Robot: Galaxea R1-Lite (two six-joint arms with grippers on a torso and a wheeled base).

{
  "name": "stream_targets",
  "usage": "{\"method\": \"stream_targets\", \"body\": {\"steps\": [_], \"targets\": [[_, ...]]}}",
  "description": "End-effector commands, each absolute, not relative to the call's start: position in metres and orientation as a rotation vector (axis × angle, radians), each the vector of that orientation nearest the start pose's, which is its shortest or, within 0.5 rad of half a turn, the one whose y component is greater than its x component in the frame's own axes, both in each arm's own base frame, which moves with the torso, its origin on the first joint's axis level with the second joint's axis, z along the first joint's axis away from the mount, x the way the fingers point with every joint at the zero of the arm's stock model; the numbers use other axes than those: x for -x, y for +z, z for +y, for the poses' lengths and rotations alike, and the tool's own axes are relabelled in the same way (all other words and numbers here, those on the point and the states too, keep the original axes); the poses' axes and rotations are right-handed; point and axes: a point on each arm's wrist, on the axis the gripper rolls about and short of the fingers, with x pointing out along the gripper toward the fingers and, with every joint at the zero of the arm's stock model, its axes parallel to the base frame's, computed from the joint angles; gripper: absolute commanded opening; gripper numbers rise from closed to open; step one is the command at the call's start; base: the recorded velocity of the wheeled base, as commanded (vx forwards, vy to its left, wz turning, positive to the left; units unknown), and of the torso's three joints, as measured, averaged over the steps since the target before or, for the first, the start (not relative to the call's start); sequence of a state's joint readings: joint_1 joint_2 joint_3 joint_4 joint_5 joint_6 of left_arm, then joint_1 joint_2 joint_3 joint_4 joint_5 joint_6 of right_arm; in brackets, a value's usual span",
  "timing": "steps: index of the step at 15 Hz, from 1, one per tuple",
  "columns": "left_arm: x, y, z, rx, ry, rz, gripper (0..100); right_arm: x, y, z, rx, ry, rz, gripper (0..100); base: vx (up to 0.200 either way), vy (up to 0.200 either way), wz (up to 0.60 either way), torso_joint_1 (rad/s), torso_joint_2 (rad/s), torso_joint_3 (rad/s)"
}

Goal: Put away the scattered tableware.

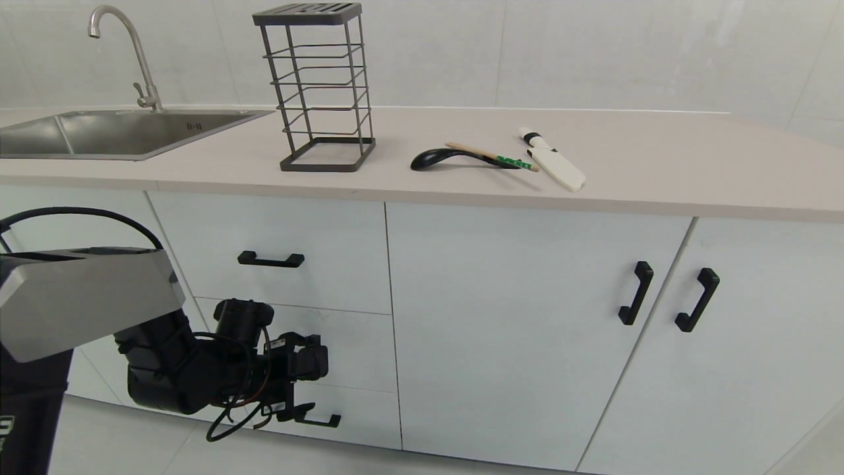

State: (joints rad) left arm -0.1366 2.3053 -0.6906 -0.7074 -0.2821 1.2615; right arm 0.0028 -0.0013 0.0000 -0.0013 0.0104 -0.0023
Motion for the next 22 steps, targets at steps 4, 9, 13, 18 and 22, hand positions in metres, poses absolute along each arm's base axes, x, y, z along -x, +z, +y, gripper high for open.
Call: {"method": "stream_targets", "body": {"steps": [4,9,13,18,22], "targets": [[-0.343,-0.046,-0.052,-1.081,-0.905,0.550,100,0.023,0.076,0.000,0.005,0.014,-0.002,100,0.000,0.000,0.00,0.000,0.00,0.000],[-0.347,-0.051,-0.039,-1.070,-0.875,0.578,100,0.023,0.076,0.000,0.006,0.014,-0.002,100,0.000,0.000,0.00,0.000,0.00,0.000],[-0.343,-0.053,-0.038,-1.081,-0.906,0.605,100,0.023,0.076,0.000,0.006,0.014,-0.002,100,0.000,0.000,0.00,0.000,0.00,0.000],[-0.306,-0.061,-0.038,-1.038,-0.988,0.711,100,0.023,0.075,0.000,0.006,0.012,0.000,100,0.000,0.000,0.00,0.000,0.00,0.000],[-0.298,-0.041,-0.037,-1.052,-0.965,0.667,100,0.023,0.075,0.000,0.006,0.014,0.000,100,0.000,0.000,0.00,0.000,0.00,0.000]]}}
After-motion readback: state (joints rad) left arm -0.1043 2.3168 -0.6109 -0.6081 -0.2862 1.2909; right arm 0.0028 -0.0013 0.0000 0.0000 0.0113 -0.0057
